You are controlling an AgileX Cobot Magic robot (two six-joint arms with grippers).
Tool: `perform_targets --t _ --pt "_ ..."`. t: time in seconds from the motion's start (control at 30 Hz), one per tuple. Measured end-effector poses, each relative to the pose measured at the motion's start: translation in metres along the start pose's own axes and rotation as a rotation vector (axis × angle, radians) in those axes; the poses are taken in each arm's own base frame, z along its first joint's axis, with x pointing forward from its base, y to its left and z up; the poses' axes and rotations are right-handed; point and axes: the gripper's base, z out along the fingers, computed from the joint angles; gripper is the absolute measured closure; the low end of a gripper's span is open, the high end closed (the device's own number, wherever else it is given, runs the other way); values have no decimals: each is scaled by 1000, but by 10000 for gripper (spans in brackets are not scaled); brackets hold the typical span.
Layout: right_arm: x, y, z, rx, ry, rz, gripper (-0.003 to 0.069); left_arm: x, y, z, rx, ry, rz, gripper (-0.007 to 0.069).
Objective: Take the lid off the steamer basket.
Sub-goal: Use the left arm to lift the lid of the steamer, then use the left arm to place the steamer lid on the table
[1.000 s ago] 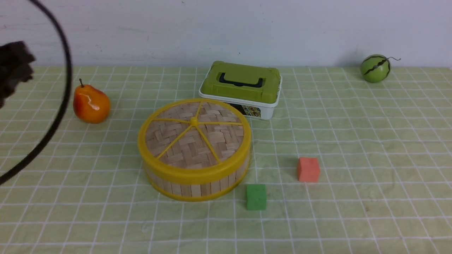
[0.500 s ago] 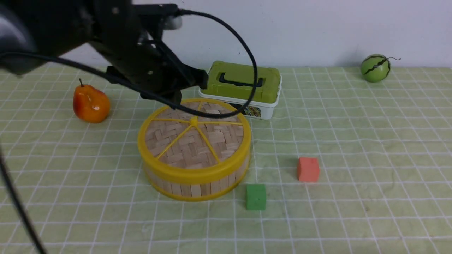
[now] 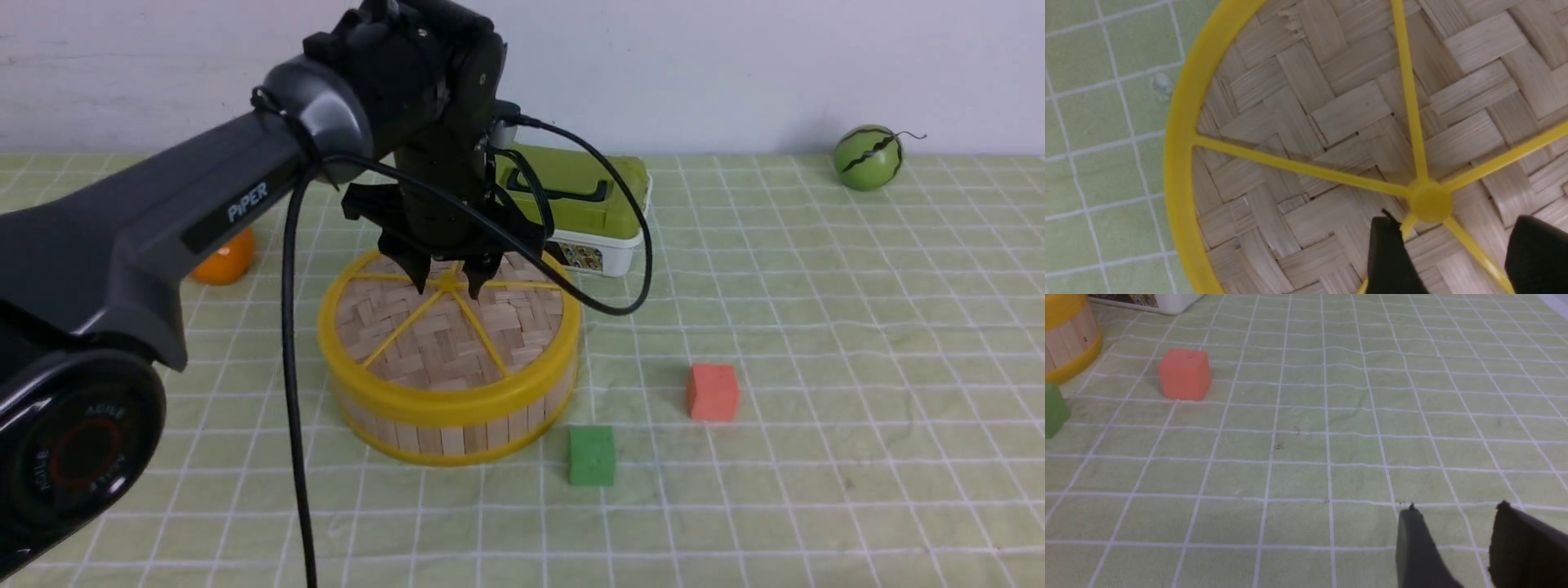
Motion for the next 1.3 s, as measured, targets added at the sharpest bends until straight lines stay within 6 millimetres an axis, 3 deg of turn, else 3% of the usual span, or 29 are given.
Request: perform_targets --t 0.13,0.33,0.67,0.8,0.9,0.93,0.97,1.0,1.03,1.07,1.1,1.17,1.2,1.23,1.3 --pt "0 0 0 0 0 0 418 0 0 3 -11 -2 3 302" --pt "0 0 0 0 0 0 418 -2 -2 14 -21 -2 11 485" --pt "0 0 0 0 0 0 418 -2 -2 14 -21 -4 9 515" --pt "0 0 0 0 0 0 418 -3 -1 5 -10 -20 3 515" --pt "0 0 0 0 0 0 418 -4 4 -24 13 -69 -11 515" --pt "0 0 0 0 0 0 418 -4 4 -24 13 -69 -11 515" --pt "0 0 0 0 0 0 418 -5 10 -53 26 -127 -23 515" --pt "0 0 0 0 0 0 418 -5 13 -61 26 -141 -26 515" --pt "0 0 0 0 0 0 418 -3 23 -91 19 -191 -36 515" --pt "0 0 0 0 0 0 418 -3 24 -94 18 -197 -37 515" --pt "0 0 0 0 0 0 418 2 38 -124 -5 -251 -49 515" --pt "0 0 0 0 0 0 418 11 55 -146 -44 -288 -61 515" --pt "0 0 0 0 0 0 418 12 57 -148 -45 -288 -63 515" --pt "0 0 0 0 0 0 418 29 79 -158 -93 -286 -92 515" --pt "0 0 0 0 0 0 418 38 92 -163 -111 -288 -119 515"
